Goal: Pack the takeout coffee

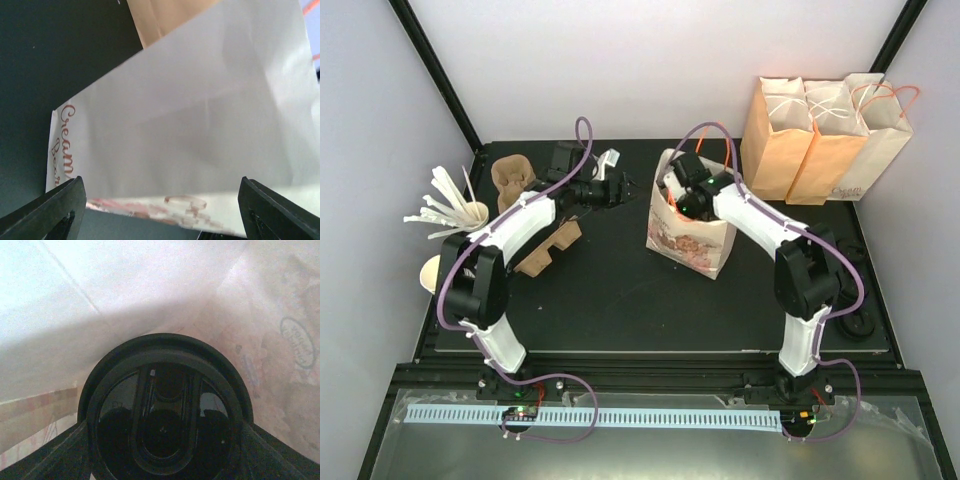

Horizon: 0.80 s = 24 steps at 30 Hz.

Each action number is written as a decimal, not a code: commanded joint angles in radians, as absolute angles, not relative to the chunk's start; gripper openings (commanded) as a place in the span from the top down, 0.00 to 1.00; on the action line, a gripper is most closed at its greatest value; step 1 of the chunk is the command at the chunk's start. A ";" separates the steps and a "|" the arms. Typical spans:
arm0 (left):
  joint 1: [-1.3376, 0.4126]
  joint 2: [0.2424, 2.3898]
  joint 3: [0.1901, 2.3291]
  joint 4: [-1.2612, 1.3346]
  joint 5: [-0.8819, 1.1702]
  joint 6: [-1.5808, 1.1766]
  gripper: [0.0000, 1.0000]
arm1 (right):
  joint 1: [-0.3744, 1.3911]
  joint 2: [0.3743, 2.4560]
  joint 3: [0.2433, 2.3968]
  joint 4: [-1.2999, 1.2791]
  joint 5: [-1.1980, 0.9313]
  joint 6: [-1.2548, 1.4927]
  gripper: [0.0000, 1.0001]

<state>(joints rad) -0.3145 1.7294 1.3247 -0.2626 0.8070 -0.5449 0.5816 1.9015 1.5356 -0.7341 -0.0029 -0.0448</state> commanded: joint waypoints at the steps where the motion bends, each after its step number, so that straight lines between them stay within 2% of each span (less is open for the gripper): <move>1: -0.318 1.684 1.311 -0.279 0.805 -0.528 0.14 | 0.523 2.141 1.456 -1.066 -0.344 -0.043 0.42; 6: -0.317 1.673 1.314 -0.272 0.809 -0.533 0.14 | 0.521 2.167 1.479 -1.125 -0.350 -0.071 0.43; 16: -0.317 1.640 1.300 -0.278 0.795 -0.516 0.14 | 0.626 2.098 1.355 -1.039 -0.019 -0.044 0.40; 19: -0.318 1.629 1.290 -0.267 0.804 -0.521 0.14 | 0.623 2.070 1.324 -1.007 -0.031 -0.031 0.38; 24: -0.317 1.591 1.271 -0.250 0.807 -0.524 0.14 | 0.617 2.029 1.404 -1.024 -0.049 -0.024 0.34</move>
<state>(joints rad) -0.3145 1.6451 1.2778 -0.2661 0.8043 -0.5331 0.5877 1.8774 1.4963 -0.6975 0.0036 -0.0460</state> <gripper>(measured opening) 0.862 0.727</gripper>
